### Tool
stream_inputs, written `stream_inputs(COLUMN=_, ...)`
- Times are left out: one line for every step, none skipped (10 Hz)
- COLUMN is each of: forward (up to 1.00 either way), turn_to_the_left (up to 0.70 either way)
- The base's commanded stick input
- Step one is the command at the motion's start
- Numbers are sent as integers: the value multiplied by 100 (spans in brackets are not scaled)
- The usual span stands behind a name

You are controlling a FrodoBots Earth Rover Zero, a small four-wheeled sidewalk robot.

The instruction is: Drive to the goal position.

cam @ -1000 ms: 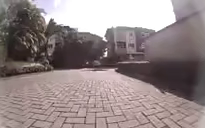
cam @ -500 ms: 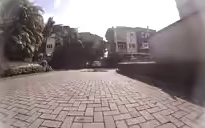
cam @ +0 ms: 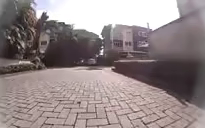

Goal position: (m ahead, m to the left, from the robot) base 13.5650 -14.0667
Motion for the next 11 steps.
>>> stream_inputs(forward=69, turn_to_the_left=3)
stream_inputs(forward=69, turn_to_the_left=3)
stream_inputs(forward=69, turn_to_the_left=3)
stream_inputs(forward=69, turn_to_the_left=3)
stream_inputs(forward=69, turn_to_the_left=3)
stream_inputs(forward=69, turn_to_the_left=3)
stream_inputs(forward=69, turn_to_the_left=3)
stream_inputs(forward=69, turn_to_the_left=3)
stream_inputs(forward=69, turn_to_the_left=3)
stream_inputs(forward=69, turn_to_the_left=3)
stream_inputs(forward=69, turn_to_the_left=3)
